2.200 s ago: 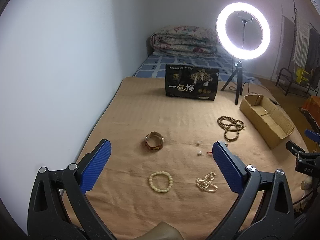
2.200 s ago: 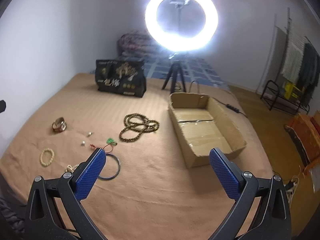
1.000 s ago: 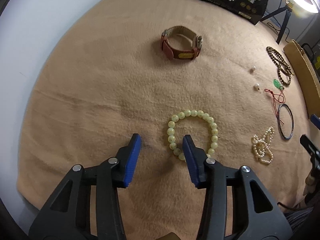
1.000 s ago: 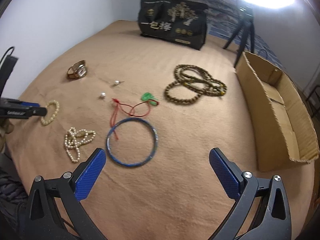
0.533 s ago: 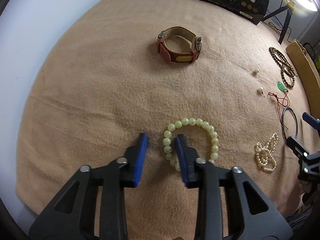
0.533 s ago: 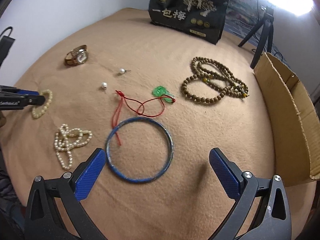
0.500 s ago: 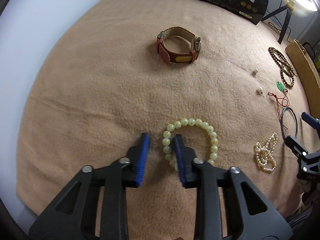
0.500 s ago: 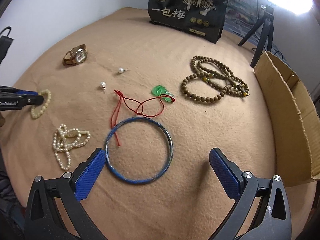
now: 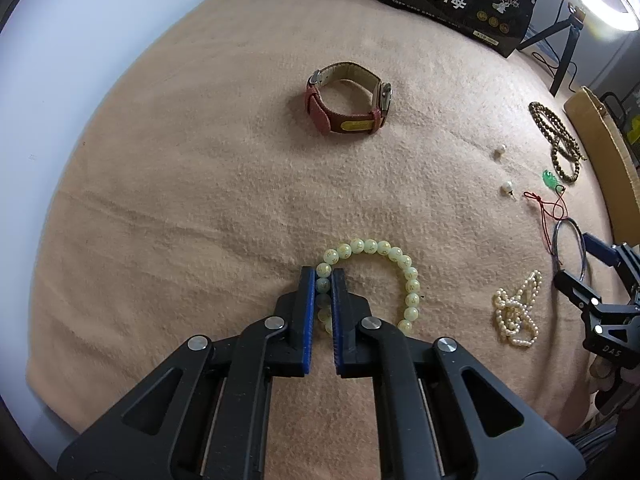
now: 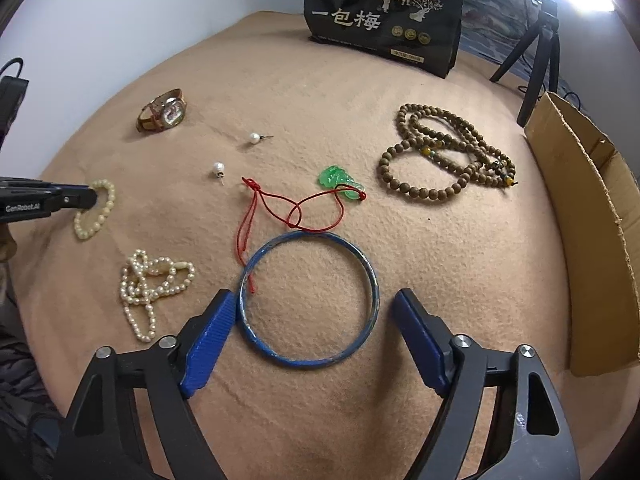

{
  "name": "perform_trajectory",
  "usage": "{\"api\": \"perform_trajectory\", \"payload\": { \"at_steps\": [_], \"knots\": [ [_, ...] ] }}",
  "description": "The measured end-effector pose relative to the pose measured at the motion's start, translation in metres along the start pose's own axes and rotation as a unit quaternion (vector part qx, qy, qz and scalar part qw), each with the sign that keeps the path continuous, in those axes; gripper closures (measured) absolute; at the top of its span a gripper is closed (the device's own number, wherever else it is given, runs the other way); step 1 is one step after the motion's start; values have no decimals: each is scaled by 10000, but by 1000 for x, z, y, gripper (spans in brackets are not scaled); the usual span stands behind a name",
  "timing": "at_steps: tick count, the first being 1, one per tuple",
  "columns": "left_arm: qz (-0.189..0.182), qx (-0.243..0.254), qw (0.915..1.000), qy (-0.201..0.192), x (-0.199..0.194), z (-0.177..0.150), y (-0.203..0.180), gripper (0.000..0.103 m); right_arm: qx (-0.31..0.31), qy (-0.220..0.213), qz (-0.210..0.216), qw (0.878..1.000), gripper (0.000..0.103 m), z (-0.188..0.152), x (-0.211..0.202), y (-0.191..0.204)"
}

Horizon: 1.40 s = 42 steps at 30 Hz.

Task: Organize jewelry
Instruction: 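Carry the bracelet with the left tool into the box while the right tool drops the bangle there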

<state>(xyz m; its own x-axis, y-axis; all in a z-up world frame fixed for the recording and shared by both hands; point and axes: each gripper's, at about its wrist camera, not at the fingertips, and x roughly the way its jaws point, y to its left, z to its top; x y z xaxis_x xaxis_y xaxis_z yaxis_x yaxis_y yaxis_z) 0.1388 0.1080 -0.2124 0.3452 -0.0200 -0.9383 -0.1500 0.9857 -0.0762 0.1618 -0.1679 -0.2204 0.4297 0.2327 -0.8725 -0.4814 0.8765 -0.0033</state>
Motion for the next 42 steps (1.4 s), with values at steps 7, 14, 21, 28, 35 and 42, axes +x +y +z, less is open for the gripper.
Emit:
{"api": "perform_trajectory", "payload": {
  "at_steps": [7,14,21,28,35,42],
  "knots": [
    [-30,24,9998,-177,-9,1,-3,98,186,-21,91,9998,33,0,-5,-6],
    [-171,169,9977,-634,-41,4,-16,98,310,-292,201,9989,33,7,-27,-10],
    [-456,368,9914,-1169,-79,11,-43,98,320,-594,151,9976,33,11,-54,-16],
    [-756,651,9829,-1545,-109,16,-81,98,459,-937,-8,9945,33,8,-86,-35],
    [-990,946,9757,-1709,-125,19,-120,98,729,-1196,-257,9898,33,4,-116,-63],
    [-1234,1174,9697,-1753,-130,30,-163,98,1104,-1350,-564,9831,33,-4,-136,-100]
  ]
}}
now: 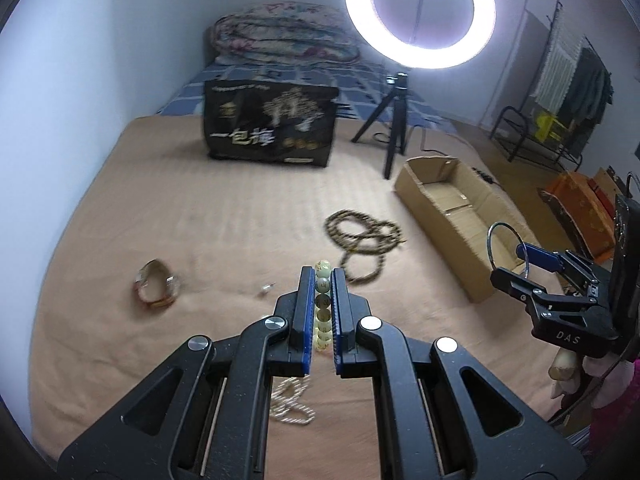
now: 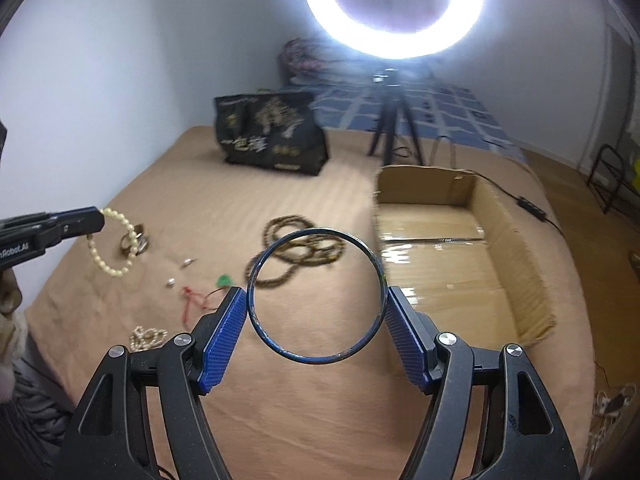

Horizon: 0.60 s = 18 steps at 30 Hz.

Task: Organize jewelry
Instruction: 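Carry the bracelet with the left tool into the box while the right tool drops the bangle there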

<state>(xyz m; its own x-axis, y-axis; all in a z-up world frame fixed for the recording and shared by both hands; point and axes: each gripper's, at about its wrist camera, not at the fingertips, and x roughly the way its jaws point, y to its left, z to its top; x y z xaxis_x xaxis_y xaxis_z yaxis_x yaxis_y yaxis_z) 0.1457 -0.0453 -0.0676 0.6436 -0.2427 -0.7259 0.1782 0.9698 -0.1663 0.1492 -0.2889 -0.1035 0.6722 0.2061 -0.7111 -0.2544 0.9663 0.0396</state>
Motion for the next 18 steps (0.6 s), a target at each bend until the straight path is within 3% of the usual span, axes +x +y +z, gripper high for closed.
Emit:
{"api": "perform_trajectory", "payload": {
  "at_steps": [18],
  "knots": [
    [-658,664,9956,42,69,64,-110,98,791,103,-685,9945,33,14,4,-94]
  ]
}}
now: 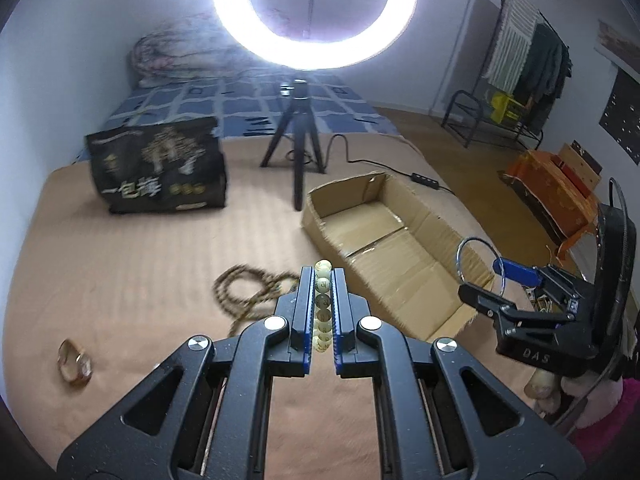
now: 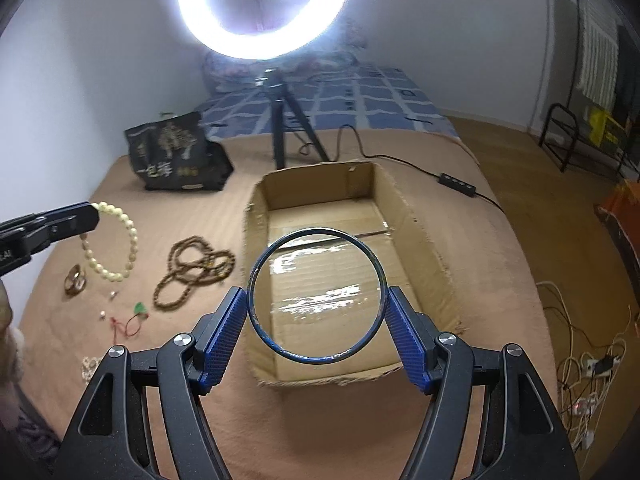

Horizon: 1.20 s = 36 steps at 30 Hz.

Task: Organize jewelry
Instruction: 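Carry the bracelet with the left tool into the box while the right tool drops the bangle there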

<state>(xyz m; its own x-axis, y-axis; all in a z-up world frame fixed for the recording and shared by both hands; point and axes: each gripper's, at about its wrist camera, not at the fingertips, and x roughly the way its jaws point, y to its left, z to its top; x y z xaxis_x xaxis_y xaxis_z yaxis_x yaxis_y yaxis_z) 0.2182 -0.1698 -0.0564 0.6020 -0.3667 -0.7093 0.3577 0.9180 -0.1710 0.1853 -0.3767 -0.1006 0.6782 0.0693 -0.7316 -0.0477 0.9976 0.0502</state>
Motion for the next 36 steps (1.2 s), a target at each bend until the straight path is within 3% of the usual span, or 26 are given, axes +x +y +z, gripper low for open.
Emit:
{"api": "perform_trajectory", "payload": {
  "at_steps": [13,21,30,33,36],
  "knots": [
    [-386,215,9987,260,78,44,-54,98,371,234,-293,9986,33,2,24,-34],
    [-326,325,9978,475,116,49,-70,98,624,324,-357,9969,33,0,37,-50],
    [-276,279,9973,617,124,50,-66,97,658,407,-457,9960,32,2,47,-53],
    [-240,242,9978,572,121,52,-62,90,677,386,-442,9960,32,3,45,-52],
    [-186,255,9982,506,114,53,-58,90,679,346,-447,9961,32,4,42,-51]
  ]
}}
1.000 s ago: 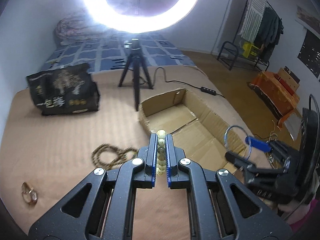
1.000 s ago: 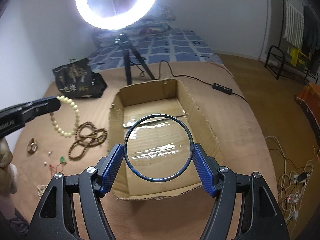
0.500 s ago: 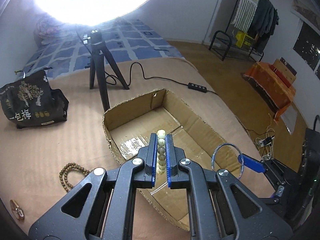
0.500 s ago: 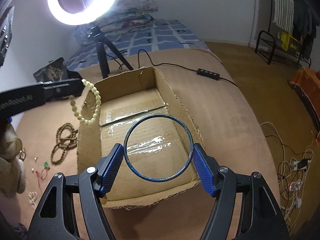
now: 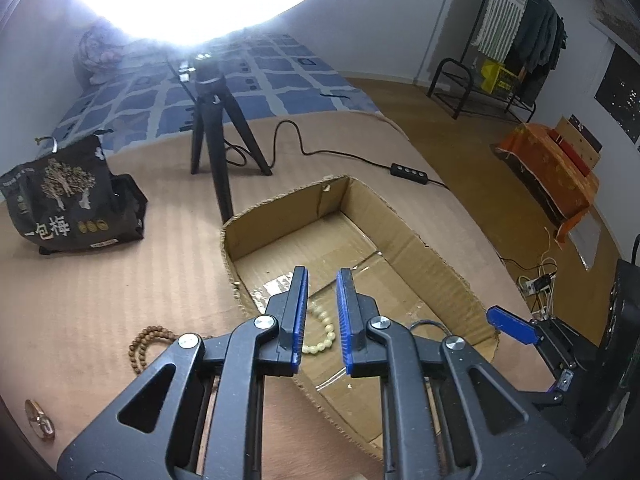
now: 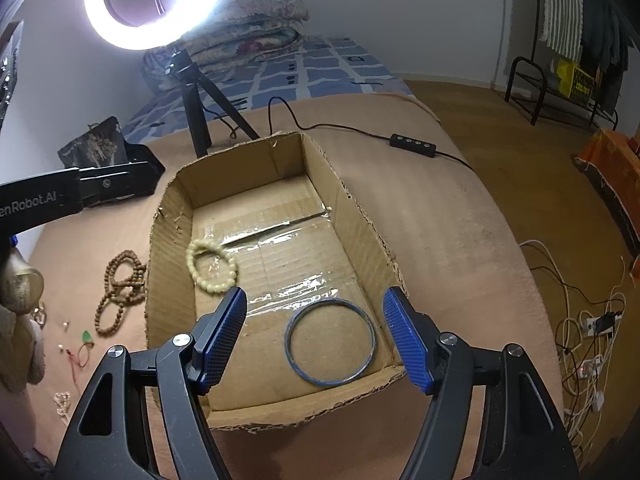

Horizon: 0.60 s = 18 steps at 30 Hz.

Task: Organize jewelry
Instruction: 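Carry the bracelet with the left tool into the box while the right tool drops the bangle there, then move the left tool to the leather watch while the right tool moves to the wooden mala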

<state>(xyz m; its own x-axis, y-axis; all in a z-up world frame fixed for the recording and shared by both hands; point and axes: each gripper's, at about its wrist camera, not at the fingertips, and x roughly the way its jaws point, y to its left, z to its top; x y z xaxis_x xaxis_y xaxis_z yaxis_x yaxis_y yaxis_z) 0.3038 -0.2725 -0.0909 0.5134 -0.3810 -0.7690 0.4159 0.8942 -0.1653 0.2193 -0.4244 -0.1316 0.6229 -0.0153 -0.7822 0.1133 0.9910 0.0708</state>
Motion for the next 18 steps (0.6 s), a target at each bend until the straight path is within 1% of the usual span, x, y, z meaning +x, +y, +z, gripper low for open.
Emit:
{"api": "perform_trajectory", "payload": {
  "at_steps": [7,14,15,16,18],
  "knots": [
    [163,-12,9998,-113,-19,-3,14,90,48,-141,91,9998,32,8,-9,11],
    [388,-18,9987,-338,-54,-6,36,89,-27,-322,280,9991,32,17,-23,30],
    [415,-31,9985,-368,-60,-7,41,79,-23,-355,322,9988,32,19,-25,33],
    [443,-48,9982,-412,-67,-7,45,63,-15,-392,361,9986,32,20,-27,37],
    [535,-92,9968,-586,-85,-10,60,51,8,-457,440,9980,32,22,-31,43]
  ]
}}
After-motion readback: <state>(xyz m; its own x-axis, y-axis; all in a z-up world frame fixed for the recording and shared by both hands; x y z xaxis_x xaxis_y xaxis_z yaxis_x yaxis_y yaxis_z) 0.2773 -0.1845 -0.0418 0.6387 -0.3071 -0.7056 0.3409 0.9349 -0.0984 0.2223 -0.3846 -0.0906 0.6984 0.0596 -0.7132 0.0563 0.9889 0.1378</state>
